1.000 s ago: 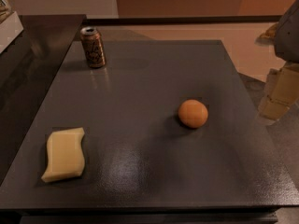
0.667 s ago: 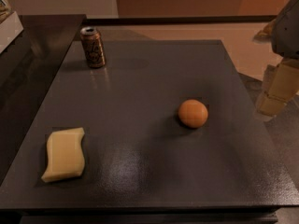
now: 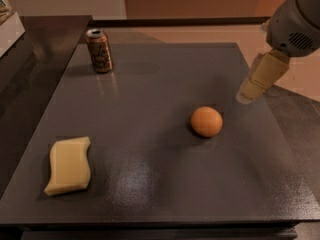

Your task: Knock orange can over

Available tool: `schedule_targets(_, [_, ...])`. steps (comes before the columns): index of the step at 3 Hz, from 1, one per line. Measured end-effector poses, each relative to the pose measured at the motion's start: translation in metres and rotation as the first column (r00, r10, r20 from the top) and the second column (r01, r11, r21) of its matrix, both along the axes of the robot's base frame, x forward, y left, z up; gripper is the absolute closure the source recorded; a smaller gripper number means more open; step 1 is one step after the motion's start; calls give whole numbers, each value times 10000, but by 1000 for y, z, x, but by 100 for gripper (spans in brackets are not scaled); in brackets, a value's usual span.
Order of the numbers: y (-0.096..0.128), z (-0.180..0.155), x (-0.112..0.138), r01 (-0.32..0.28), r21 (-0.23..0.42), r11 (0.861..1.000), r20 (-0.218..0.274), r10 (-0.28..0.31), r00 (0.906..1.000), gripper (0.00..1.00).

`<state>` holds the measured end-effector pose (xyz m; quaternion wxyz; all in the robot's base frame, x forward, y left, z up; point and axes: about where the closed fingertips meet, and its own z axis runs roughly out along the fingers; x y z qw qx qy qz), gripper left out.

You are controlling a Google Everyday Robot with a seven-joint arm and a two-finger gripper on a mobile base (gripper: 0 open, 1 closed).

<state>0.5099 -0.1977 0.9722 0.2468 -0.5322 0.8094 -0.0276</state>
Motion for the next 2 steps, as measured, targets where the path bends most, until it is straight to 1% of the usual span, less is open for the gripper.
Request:
schedule_targets(1, [17,-6,47,124,1022,9947,824,-209,9964,0])
schedule_targets(2, [45,-14,95,-246,2088,9776,1272,-22,9919,0])
